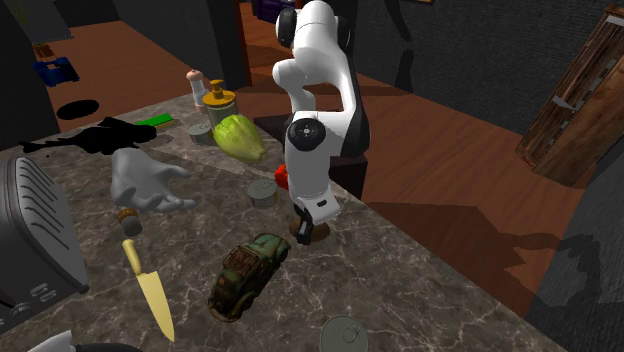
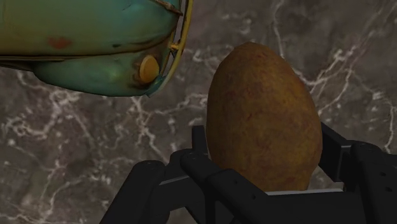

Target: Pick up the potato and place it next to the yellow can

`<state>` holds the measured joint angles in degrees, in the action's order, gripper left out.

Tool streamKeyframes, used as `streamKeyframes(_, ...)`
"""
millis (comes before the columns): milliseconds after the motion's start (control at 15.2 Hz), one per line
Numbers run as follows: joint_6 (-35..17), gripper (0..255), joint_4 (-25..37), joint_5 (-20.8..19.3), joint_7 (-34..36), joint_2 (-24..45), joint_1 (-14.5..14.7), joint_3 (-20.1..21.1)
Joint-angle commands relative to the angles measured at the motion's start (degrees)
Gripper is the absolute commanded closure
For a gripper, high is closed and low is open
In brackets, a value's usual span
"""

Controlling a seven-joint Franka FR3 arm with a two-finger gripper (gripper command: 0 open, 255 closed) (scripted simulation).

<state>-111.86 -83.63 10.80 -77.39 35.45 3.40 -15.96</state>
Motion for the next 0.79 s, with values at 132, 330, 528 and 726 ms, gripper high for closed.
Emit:
streamKeyframes(132, 2.1, 255, 1.1, -0.3, 0.2, -1.0, 0.0, -0.2)
streamKeyframes(330, 4.0, 255, 2.3, -0.6, 0.4, -1.8, 0.1, -0.3)
streamKeyframes(528, 5.9, 255, 3.6, -0.8, 0.6, -2.4, 0.0, -0.5)
streamKeyframes(726, 7.9, 255, 5.0, -1.0, 0.8, -3.0, 0.0, -0.6)
